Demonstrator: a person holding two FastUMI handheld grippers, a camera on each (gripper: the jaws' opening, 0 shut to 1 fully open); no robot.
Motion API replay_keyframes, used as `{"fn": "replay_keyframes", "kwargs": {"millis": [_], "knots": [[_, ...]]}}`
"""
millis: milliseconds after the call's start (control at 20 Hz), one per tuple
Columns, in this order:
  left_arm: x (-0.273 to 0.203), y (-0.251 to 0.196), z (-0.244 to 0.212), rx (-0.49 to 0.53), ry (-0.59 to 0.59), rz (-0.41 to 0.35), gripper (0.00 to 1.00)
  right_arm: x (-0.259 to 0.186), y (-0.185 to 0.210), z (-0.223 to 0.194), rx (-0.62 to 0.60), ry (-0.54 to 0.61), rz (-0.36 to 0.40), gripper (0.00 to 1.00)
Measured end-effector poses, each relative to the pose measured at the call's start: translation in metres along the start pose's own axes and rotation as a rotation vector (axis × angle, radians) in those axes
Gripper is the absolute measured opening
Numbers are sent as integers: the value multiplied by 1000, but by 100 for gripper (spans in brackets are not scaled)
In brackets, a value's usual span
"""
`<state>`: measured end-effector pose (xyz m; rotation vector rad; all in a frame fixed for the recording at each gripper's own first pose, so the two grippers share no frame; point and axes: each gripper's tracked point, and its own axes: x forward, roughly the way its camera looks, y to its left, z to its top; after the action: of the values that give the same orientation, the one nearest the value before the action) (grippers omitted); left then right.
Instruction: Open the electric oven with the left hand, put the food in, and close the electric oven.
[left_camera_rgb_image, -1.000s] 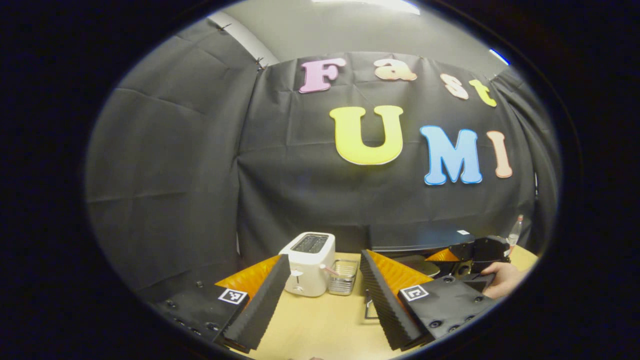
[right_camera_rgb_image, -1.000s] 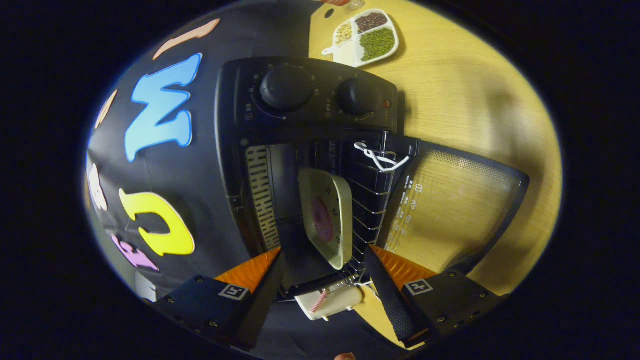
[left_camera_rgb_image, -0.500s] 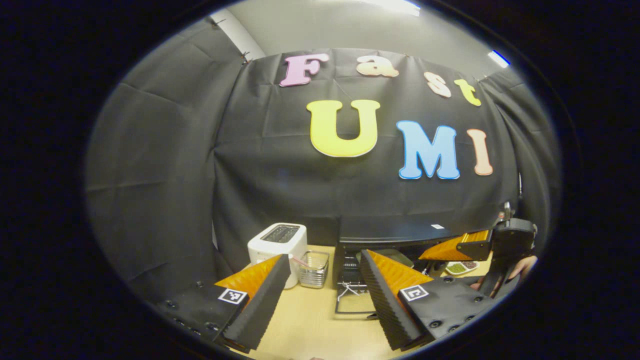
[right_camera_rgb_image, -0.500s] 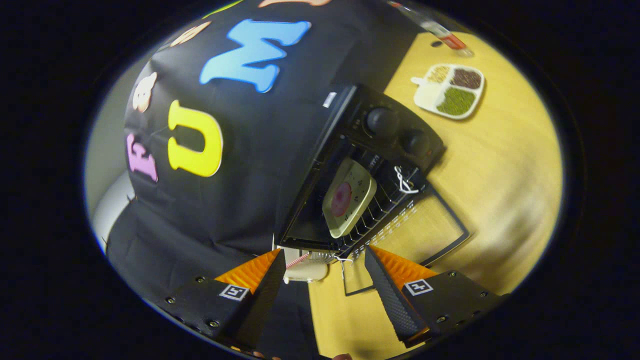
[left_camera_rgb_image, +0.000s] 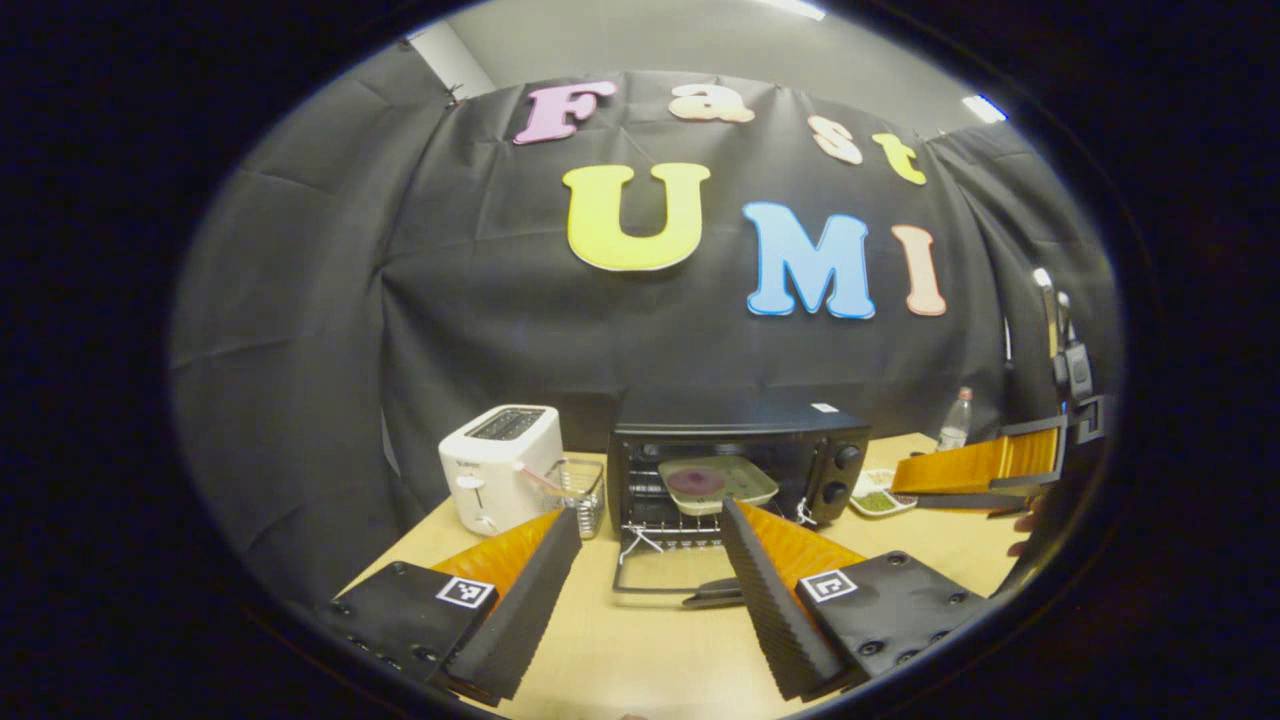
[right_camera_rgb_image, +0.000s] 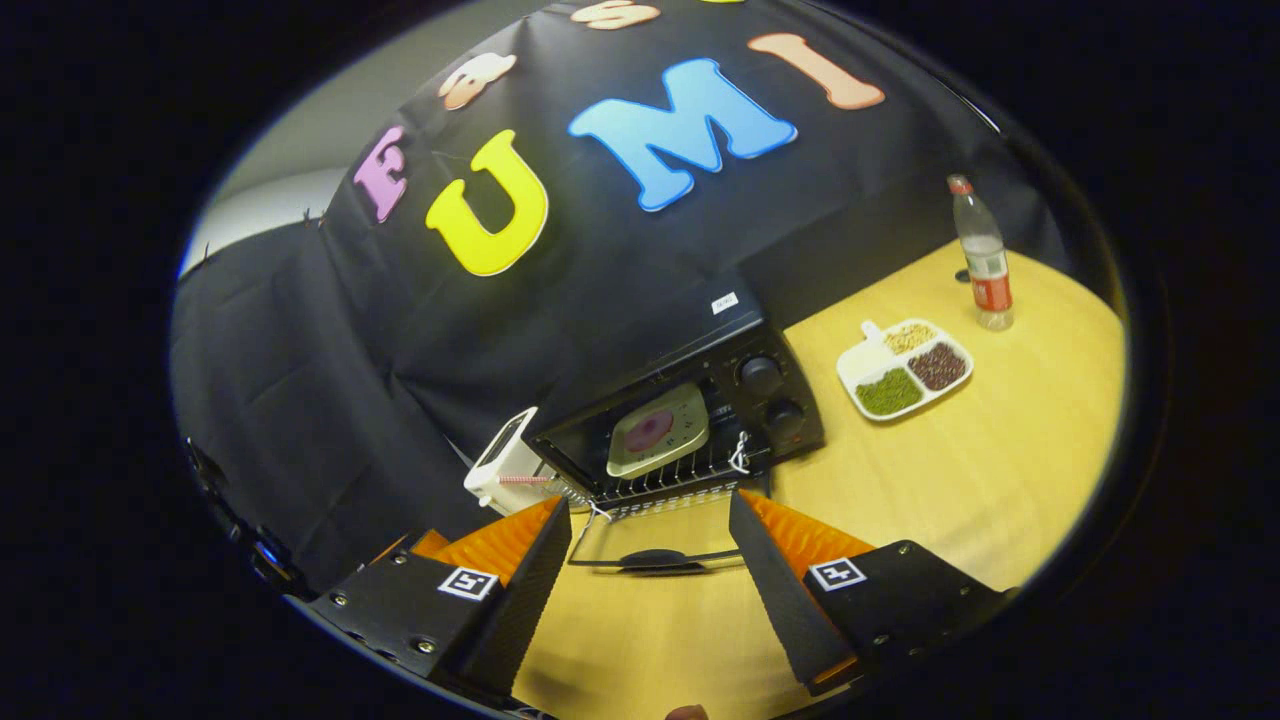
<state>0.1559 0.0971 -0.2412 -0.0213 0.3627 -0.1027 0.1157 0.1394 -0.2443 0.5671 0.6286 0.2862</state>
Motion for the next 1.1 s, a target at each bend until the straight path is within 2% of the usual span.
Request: {"fn": "replay_keyframes", "kwargs": {"millis": [250, 300, 350, 450, 550, 650, 700, 900, 1100], "knots": [[11, -29, -41, 8, 81, -65, 91, -39, -26, 23, -207, -90, -90, 97], [13, -35, -50, 10, 101, -79, 91, -47, -31, 28, -235, -108, -113, 98], [17, -40, -59, 11, 123, -94, 100, -55, -36, 33, -268, -125, -135, 98], [23, -53, -79, 6, 169, -125, 100, -69, -45, 42, -338, -162, -178, 97], [31, -62, -97, 8, 212, -146, 95, -80, -47, 47, -392, -190, -203, 98], [39, -72, -116, 10, 255, -171, 100, -90, -52, 53, -425, -210, -222, 98], [43, -76, -126, 11, 277, -182, 96, -93, -57, 55, -434, -214, -241, 98], [60, -92, -157, 6, 355, -216, 96, -108, -74, 71, -444, -247, -324, 98], [75, -99, -180, -7, 425, -217, 96, -116, -84, 81, -469, -265, -377, 98]]}}
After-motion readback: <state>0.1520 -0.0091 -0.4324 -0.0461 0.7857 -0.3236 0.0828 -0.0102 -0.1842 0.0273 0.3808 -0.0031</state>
